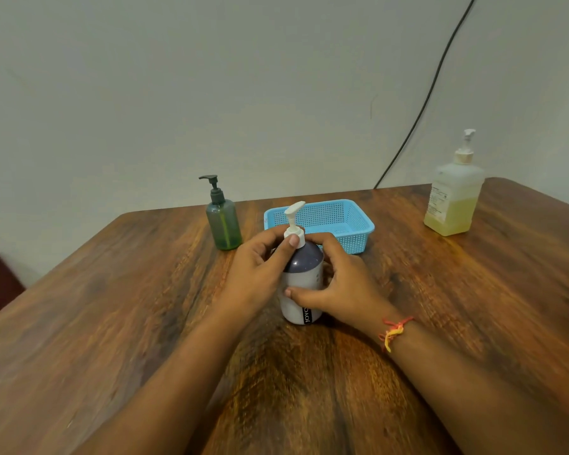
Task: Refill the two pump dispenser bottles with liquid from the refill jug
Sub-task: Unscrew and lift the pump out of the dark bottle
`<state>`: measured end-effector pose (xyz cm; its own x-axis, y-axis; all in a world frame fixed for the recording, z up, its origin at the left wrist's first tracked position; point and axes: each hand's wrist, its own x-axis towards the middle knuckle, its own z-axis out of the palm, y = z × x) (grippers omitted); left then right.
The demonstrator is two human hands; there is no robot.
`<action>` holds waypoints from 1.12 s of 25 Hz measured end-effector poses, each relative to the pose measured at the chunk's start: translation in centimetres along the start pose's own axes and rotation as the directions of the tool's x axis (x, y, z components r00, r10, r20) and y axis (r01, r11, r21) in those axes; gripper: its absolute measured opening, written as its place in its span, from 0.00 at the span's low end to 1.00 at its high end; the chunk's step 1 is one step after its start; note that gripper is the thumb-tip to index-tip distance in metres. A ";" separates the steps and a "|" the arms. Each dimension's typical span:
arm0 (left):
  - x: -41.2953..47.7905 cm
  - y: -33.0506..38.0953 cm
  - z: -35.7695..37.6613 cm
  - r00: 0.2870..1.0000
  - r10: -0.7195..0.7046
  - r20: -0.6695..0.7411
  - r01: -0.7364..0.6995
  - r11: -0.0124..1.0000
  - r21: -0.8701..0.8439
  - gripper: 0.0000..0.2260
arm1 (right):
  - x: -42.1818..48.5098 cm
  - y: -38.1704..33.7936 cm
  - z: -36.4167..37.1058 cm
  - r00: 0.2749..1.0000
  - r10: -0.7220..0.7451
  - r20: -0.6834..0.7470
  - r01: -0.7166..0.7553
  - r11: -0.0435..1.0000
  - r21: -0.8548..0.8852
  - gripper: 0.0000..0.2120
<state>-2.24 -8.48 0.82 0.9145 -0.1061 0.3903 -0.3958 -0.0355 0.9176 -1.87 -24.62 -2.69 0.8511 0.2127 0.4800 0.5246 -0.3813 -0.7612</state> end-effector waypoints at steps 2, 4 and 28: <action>0.1 -0.2 0.2 1.000 0.002 -0.031 -0.001 1.000 0.026 0.08 | 0.0 -0.2 0.1 1.000 -0.001 -0.019 0.001 1.000 -0.017 0.36; 0.3 -0.5 0.2 0.998 -0.008 -0.065 0.009 1.000 0.022 0.09 | 0.0 -0.4 0.1 0.999 -0.004 -0.045 0.001 0.999 -0.048 0.36; 0.3 -0.5 1.4 0.985 0.010 -0.170 -0.005 1.000 0.027 0.14 | -0.2 -0.7 0.3 0.998 0.008 -0.061 -0.013 0.997 -0.079 0.33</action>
<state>-1.92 -9.91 0.35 0.9115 0.0637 0.4063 -0.4028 -0.0614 0.9132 -2.36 -24.15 -2.36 0.8526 0.1541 0.4993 0.5099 -0.4543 -0.7305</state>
